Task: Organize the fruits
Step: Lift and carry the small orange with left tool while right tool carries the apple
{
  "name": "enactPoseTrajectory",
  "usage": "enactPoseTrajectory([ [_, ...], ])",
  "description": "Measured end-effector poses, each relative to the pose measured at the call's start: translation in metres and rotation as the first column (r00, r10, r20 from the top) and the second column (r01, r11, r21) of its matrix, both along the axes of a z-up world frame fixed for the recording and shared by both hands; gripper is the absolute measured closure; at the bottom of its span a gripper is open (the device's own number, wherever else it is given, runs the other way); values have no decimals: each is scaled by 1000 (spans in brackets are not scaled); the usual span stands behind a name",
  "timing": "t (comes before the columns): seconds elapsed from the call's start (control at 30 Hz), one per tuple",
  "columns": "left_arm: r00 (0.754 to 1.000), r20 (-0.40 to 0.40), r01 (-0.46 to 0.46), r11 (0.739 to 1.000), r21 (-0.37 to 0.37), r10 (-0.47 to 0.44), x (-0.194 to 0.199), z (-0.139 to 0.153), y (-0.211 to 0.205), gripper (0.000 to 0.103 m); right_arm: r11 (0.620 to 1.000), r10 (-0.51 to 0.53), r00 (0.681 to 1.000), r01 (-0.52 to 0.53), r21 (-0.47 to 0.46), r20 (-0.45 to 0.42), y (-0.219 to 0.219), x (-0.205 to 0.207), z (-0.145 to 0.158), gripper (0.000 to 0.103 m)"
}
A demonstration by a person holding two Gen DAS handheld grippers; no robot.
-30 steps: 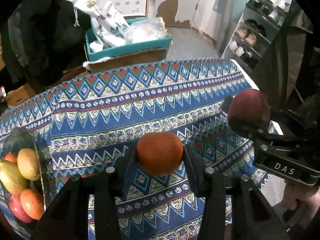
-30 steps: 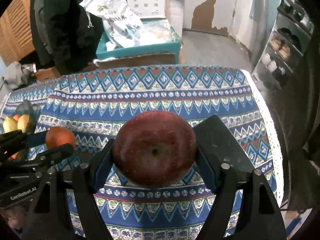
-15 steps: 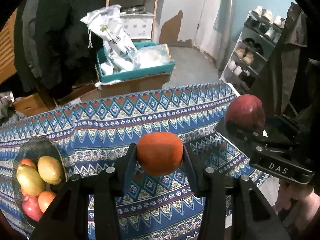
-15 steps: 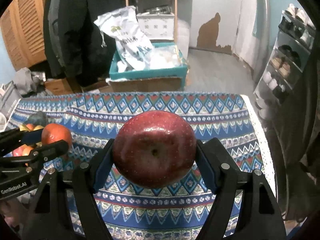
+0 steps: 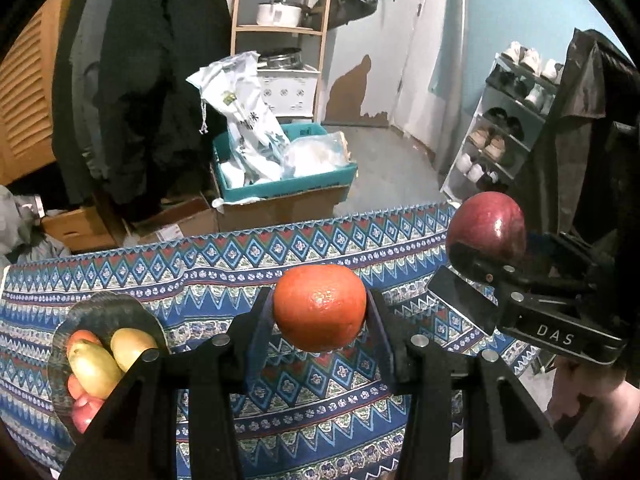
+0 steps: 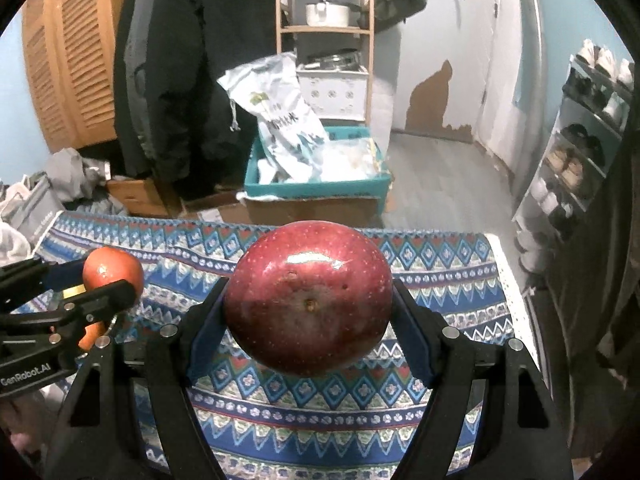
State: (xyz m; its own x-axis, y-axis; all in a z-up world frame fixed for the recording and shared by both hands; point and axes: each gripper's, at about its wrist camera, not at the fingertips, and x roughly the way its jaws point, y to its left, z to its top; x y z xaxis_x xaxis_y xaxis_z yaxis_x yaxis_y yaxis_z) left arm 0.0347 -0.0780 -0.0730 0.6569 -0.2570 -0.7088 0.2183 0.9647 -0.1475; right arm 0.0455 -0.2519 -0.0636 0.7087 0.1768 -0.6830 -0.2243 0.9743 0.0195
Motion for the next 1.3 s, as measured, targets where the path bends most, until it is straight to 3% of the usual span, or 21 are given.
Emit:
enactPoseTrajectory([
  [0.57, 996, 64, -60, 998, -22, 61, -16, 24, 44, 56, 997, 76, 996, -76, 14, 43, 44, -3, 23, 27],
  [1.3, 974, 43, -219, 974, -51, 221, -30, 12, 138, 56, 973, 230, 973, -230, 28, -4, 141, 14, 14, 27],
])
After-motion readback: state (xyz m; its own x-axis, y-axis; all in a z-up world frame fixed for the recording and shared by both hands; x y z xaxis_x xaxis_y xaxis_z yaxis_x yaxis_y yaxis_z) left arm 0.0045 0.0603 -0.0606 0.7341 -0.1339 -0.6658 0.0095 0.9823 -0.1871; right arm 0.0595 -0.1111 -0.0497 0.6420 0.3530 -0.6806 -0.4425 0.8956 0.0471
